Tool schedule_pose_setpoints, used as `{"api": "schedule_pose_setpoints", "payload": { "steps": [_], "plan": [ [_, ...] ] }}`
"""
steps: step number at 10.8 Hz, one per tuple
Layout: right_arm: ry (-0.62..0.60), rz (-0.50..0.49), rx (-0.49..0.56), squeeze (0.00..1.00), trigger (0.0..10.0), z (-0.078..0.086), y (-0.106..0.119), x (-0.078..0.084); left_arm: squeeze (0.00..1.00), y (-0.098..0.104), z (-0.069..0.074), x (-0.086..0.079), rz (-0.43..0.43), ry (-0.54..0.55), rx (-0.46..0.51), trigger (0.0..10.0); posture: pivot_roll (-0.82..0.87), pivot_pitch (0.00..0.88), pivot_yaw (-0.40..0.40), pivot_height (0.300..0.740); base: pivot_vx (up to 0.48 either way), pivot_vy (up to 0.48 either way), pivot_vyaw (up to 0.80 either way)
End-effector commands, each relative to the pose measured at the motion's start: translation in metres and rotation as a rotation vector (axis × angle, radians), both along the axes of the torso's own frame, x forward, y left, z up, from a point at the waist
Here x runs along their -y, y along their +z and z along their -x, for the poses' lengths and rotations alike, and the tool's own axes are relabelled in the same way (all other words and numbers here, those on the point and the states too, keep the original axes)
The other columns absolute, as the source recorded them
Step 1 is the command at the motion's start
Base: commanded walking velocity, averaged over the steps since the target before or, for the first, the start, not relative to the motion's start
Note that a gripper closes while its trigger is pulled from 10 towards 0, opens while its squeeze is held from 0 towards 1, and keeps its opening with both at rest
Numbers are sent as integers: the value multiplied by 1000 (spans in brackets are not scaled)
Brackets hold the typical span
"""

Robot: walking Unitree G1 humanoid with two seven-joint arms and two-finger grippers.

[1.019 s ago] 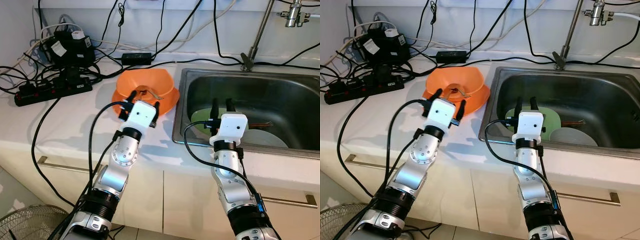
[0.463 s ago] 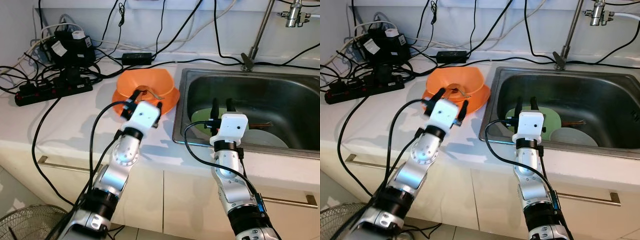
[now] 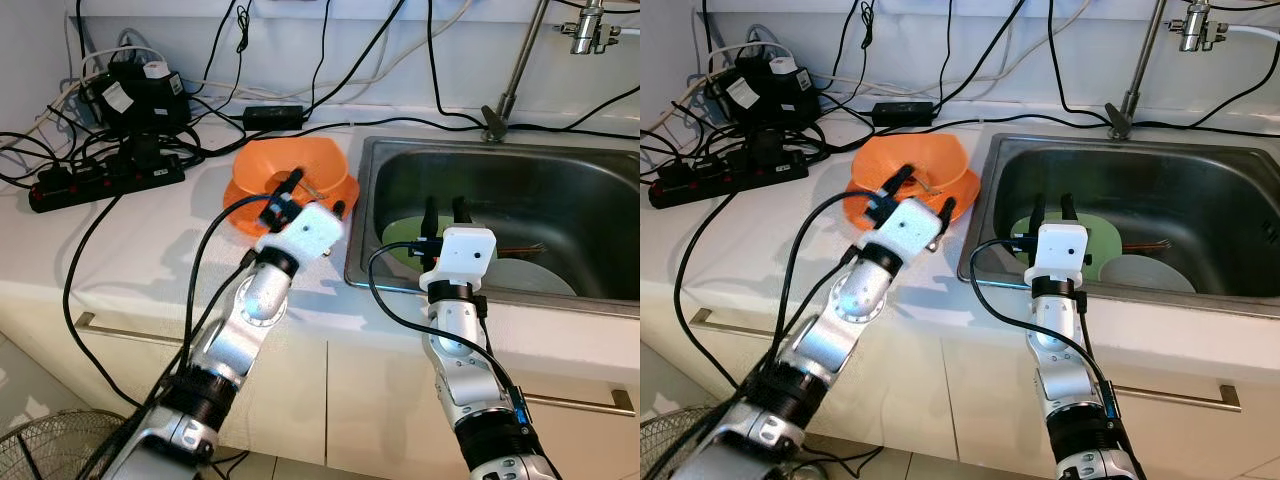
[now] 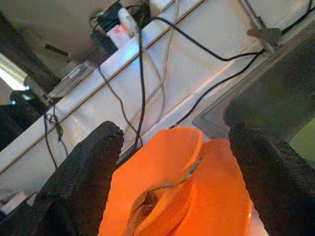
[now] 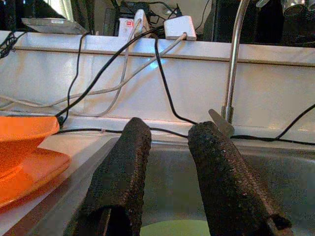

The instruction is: Kitchen organization

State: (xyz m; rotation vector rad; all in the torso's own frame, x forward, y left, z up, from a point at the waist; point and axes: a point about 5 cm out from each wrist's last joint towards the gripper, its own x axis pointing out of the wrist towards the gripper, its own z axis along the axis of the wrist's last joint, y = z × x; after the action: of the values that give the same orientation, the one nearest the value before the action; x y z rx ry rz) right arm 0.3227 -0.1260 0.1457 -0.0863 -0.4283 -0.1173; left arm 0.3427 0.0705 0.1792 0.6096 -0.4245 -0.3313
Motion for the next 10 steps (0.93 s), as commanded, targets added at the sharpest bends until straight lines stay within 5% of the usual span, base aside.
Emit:
{"api": "schedule_pose_setpoints", "payload": {
  "steps": [1,6,10],
  "plan": [
    [7,-3,6,0,10000,-1,2,-4,0,3,-1,1,-41,-11,9,10000,45,0,71,740,0,0,0],
    [5,-7,5,0,10000,-1,1,-4,0,-3,-14,5,-288,36,32,10000,42,0,76,740,0,0,0],
    [-1,-9,7,0,10000,-1,1,-4,0,-2,-27,5,-366,97,16,10000,37,0,81,740,0,0,0]
  ]
}}
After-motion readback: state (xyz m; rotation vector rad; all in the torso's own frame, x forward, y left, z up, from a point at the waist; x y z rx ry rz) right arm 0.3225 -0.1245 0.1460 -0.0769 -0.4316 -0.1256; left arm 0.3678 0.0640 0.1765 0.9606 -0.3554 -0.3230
